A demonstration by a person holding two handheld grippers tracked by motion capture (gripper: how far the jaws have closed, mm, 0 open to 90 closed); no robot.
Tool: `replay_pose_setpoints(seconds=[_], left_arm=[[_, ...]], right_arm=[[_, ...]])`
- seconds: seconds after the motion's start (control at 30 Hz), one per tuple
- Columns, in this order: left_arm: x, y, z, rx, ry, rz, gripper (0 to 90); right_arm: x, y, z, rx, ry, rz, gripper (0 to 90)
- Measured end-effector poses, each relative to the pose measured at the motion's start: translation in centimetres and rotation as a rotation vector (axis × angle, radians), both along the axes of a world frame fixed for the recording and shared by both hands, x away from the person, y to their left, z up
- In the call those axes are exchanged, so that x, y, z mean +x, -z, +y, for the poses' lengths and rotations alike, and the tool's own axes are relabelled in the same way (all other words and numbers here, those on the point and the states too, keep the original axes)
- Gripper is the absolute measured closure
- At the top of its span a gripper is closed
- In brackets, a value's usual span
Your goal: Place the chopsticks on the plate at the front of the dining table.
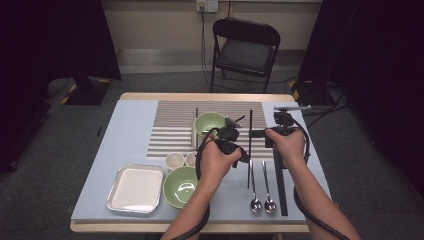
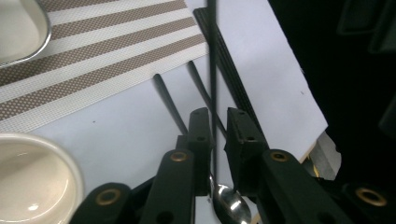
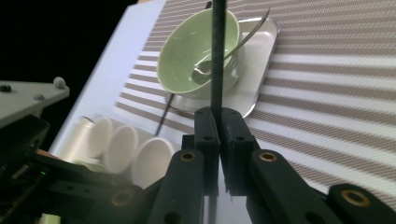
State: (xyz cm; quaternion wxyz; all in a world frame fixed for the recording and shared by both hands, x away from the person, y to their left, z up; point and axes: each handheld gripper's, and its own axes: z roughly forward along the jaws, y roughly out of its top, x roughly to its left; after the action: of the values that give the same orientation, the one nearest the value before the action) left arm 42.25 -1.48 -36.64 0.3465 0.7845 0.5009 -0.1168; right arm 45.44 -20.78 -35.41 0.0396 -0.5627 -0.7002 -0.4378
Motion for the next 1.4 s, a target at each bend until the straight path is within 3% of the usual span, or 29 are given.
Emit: replay_pose_setpoints(seconds=[0.07, 0.2, 0.23, 0.37, 0.43, 0.57, 0.63, 0.7, 0.8, 0.9, 0.97, 1.1, 1.2, 1.4], left_arm=[[0.1, 0.0, 0.0, 0.003, 0.004, -0.007, 78.0], [0.1, 0.3, -0.2, -0.007, -0.007, -0.032, 64.3], [0.1, 0.4, -0.2, -0.018, -0.002, -0.026, 61.7], [0.4, 0.6, -0.6, -0.009, -0.029, -0.066, 52.5], [0.4, 0.7, -0.7, 0.024, -0.039, -0.08, 53.3], [0.5, 0.9, -0.7, 0.018, -0.048, -0.086, 61.1], [0.5, 1.1, -0.9, -0.009, -0.038, -0.068, 66.5], [0.4, 1.1, -1.0, 0.002, -0.035, -0.063, 71.7], [0.3, 1.0, -1.0, -0.001, -0.038, -0.046, 85.0], [0.3, 0.7, -0.8, 0.008, -0.039, -0.025, 85.8], [0.4, 0.5, -0.5, 0.006, -0.036, -0.007, 86.1], [0.5, 0.1, -0.1, 0.006, -0.041, 0.001, 86.2], [0.6, 0.1, 0.2, 0.004, -0.038, 0.006, 86.1], [0.6, -0.3, 0.9, 0.009, -0.051, 0.006, 86.1]], right_arm=[[0.0, 0.2, -0.2, -0.025, 0.006, 0.002, 86.7], [0.1, 0.3, -0.6, 0.028, 0.026, 0.017, 86.7], [0.1, 0.2, -0.6, 0.033, 0.025, 0.017, 86.7], [0.1, 0.0, -0.4, 0.039, 0.019, 0.023, 86.8], [0.0, -0.1, -0.3, 0.05, 0.013, 0.021, 86.7], [0.0, -0.1, -0.2, 0.063, 0.011, 0.032, 86.7], [0.0, -0.1, -0.1, 0.069, 0.008, 0.034, 86.7], [0.0, -0.1, 0.0, 0.097, 0.004, 0.046, 86.7], [0.0, -0.2, 0.0, 0.088, 0.002, 0.042, 86.5], [0.0, -0.1, 0.0, 0.096, -0.018, 0.029, 85.1], [0.0, -0.2, 0.1, 0.064, -0.028, 0.001, 81.3], [0.0, -0.2, 0.4, 0.009, -0.059, -0.034, 64.3], [0.0, -0.3, 0.6, -0.011, -0.072, -0.053, 60.0], [0.1, -0.5, 0.6, -0.048, -0.074, -0.092, 41.6]])
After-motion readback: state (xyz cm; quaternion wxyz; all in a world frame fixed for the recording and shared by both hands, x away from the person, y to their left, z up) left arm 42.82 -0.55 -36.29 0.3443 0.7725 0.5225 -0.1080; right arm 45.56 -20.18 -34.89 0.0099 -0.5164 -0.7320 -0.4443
